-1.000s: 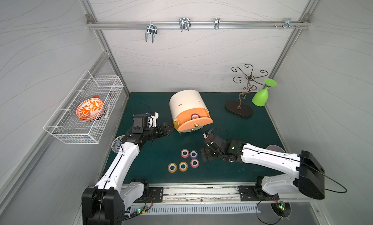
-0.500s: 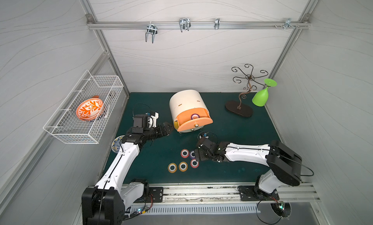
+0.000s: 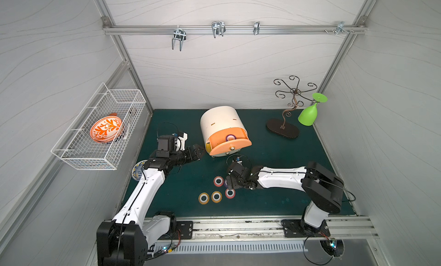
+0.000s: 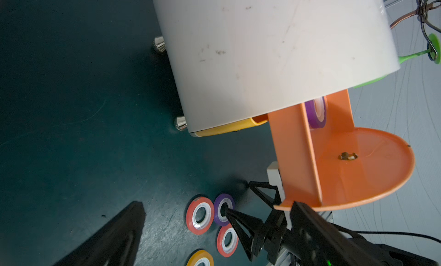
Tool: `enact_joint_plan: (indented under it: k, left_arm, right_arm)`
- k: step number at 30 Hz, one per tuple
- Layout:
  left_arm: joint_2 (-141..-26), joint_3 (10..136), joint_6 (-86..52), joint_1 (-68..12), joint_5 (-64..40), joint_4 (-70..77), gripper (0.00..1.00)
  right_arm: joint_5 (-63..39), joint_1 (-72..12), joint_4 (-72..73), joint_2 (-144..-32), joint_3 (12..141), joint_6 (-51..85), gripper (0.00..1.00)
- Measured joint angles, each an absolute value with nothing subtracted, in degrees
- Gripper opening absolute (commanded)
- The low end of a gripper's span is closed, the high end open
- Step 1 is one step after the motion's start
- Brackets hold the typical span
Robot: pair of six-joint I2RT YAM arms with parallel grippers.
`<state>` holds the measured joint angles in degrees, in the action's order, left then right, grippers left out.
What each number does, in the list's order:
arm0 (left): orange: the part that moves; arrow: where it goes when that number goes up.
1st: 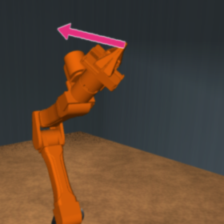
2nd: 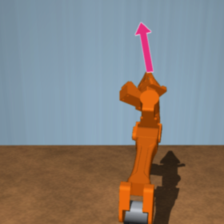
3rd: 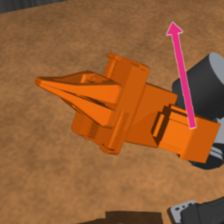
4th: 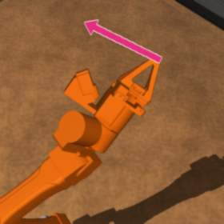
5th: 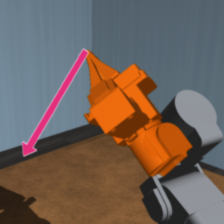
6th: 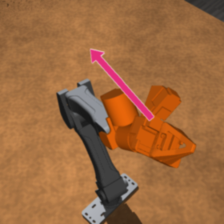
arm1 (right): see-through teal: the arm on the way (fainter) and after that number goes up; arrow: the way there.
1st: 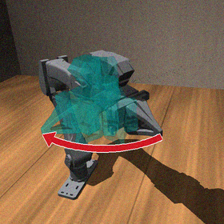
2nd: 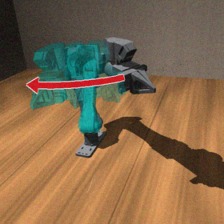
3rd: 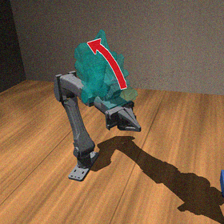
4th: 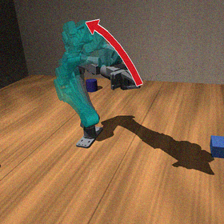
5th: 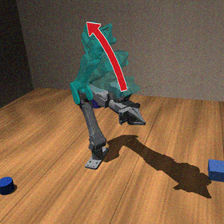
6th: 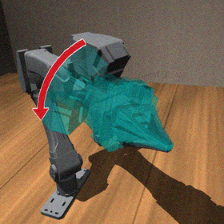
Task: Place the transparent tape into the drawer according to color
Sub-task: Pick up the tape from the center of the board.
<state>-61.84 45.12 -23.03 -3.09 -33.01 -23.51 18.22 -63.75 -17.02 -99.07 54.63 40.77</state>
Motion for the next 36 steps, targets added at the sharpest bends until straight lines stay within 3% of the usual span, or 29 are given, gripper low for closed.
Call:
enact_joint_plan:
  k: [12,20,26,36]
  left_arm:
    - [-61.87,45.12,-23.05,-3.09,-33.01,-23.51,1.0]
    - [-61.87,45.12,-23.09,-3.09,-33.01,-23.51,1.0]
    - [-61.87,45.12,-23.09,-3.09,-33.01,-23.51,1.0]
    - [-61.95,45.12,-23.11,-3.09,-33.06,-23.51,1.0]
  right_arm:
    - [18.68,-62.22,-23.57,-100.12,56.8,42.96,0.84]
    - [14.85,-61.14,-26.98,-101.58,59.44,39.77,0.59]
    - [13.13,-60.86,-29.21,-103.5,62.15,37.01,0.34]
    - [12.12,-60.88,-30.46,-104.18,63.37,36.1,0.09]
